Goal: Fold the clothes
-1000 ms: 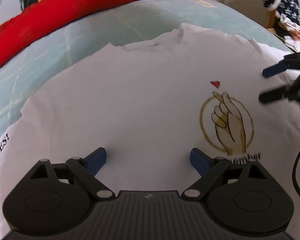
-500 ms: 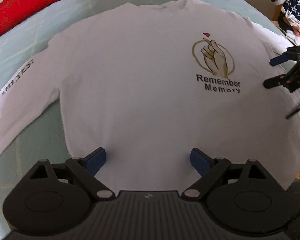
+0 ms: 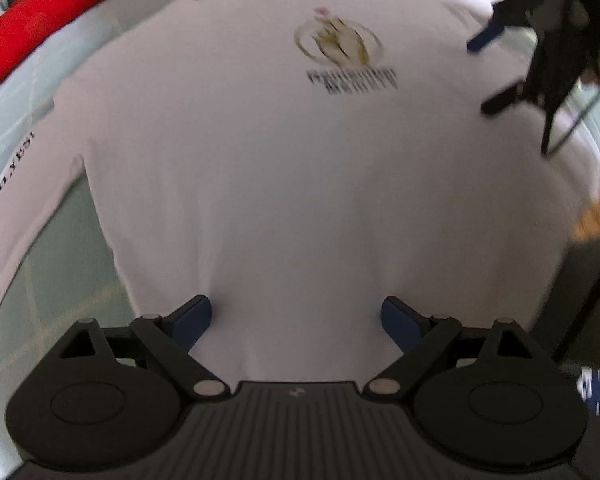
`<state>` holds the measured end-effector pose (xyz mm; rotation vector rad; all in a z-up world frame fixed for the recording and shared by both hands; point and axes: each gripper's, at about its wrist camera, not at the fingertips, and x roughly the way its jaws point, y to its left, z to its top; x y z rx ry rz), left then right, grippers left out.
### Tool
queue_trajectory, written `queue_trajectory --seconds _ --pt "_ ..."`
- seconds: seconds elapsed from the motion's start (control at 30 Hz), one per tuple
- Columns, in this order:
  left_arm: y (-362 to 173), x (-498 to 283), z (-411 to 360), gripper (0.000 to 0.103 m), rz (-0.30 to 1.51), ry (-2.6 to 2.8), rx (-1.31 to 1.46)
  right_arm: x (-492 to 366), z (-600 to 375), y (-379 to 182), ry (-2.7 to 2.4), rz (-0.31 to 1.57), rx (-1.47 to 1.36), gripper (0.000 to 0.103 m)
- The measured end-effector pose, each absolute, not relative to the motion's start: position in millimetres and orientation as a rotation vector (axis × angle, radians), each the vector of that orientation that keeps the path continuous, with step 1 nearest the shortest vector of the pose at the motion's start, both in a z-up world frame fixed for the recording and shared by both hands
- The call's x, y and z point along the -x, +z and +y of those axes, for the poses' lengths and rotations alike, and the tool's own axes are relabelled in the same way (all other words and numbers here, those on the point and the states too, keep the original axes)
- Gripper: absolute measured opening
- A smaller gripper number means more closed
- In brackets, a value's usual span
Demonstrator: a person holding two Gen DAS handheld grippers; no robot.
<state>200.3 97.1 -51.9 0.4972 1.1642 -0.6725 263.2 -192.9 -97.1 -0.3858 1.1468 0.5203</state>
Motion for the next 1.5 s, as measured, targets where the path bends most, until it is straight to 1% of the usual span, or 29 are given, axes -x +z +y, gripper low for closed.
queue_trajectory --seconds 0.07,0.17,0.27,0.37,0.43,0.53,0.63,0.73,0.87,1.0,1.17,1.33,1.4,1.5 --pt "-44 -207 94 0.091 1.134 -0.683 -0.461 -259 -194 -90 0.525 1.167 0.393 0.103" --pt "-40 -229 84 0.091 1.052 -0.684 -0.433 -275 -180 -78 0.529 1.083 0.361 0.103" --pt "-46 -252 75 0.091 0.985 -0.689 -0.424 -298 -164 -84 0.524 1.049 0.327 0.103" --pt "-59 -255 82 0.091 1.014 -0.679 -0.409 -312 -159 -99 0.498 1.088 0.304 0.103" --pt "-60 -245 97 0.091 1.051 -0.647 -0.350 -303 -163 -101 0.502 1.088 0.312 0.103" --pt "-57 -233 111 0.091 1.092 -0.608 -0.310 -296 -170 -102 0.496 1.102 0.301 0.103" --pt "-49 -243 121 0.090 1.095 -0.551 -0.266 -298 -170 -105 0.483 1.114 0.299 0.103" --pt "-35 -278 126 0.090 1.016 -0.506 -0.202 -304 -164 -105 0.469 1.135 0.315 0.103" --pt "-21 -342 110 0.090 0.867 -0.535 -0.166 -317 -161 -93 0.419 1.143 0.272 0.103" --pt "-13 -409 71 0.090 0.773 -0.641 -0.116 -346 -167 -73 0.354 0.989 0.207 0.103" --pt "-41 -471 28 0.090 0.841 -0.706 -0.007 -392 -180 -75 0.272 0.929 0.155 0.103" --pt "-82 -513 6 0.090 0.908 -0.644 -0.015 -399 -191 -87 0.230 0.938 0.080 0.103" --pt "-86 -522 4 0.094 0.899 -0.633 -0.007 -394 -195 -93 0.220 0.956 0.061 0.103" --pt "-81 -528 4 0.094 0.897 -0.617 0.007 -386 -197 -96 0.224 0.958 0.065 0.103"
